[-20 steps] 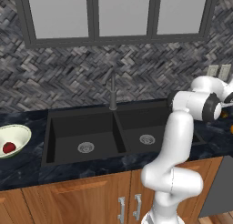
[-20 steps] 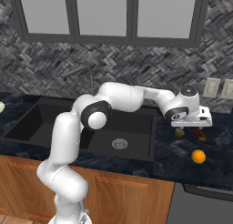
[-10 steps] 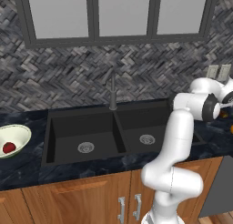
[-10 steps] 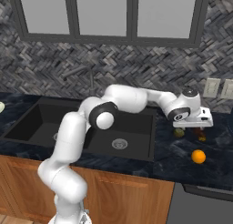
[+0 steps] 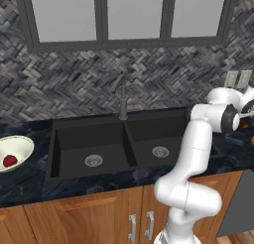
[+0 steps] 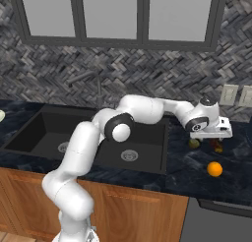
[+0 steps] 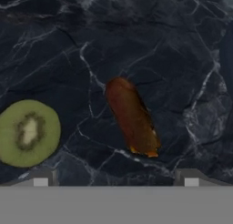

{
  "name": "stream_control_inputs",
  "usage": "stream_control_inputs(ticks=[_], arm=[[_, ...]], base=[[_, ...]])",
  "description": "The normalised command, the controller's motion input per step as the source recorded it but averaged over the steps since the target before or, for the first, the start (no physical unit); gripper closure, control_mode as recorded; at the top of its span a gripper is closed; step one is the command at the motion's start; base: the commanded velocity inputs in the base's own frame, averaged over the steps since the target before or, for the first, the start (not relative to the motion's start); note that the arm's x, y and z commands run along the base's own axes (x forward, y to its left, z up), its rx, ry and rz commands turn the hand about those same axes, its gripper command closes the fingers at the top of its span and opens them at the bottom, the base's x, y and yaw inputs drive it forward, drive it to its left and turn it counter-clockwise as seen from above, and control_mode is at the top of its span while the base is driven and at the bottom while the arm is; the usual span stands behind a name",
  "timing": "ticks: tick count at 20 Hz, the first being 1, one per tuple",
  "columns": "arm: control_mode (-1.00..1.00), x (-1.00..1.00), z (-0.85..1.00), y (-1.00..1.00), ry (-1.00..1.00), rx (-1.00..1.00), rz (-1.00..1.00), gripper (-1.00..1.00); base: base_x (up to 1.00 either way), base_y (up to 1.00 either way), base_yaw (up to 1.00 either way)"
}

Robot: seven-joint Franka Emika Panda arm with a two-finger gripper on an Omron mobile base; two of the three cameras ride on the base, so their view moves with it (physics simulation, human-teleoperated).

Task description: There is a mixed pile of frozen fruits and vegetables on the counter. Locate all the frozen vegetables and place the items in a bowl on the counter. Take all the frozen fruits and defrost them in a running sink.

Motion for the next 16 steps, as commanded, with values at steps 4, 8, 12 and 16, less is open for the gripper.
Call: stream_control_inputs(ticks=[4,8,12,16], arm=[[-1.0,0.17,-0.14,-0.12,0.02,0.0,0.0,-1.0],[-1.0,0.15,-0.17,-0.08,0.03,0.0,0.0,-1.0],[-1.0,0.12,-0.15,-0.09,0.02,0.0,0.0,-1.0],[-1.0,0.11,-0.17,-0.05,0.03,0.0,0.0,-1.0]], base=[[0.0,0.0,0.0],[0.0,0.0,0.0],[0.0,0.0,0.0],[0.0,0.0,0.0]])
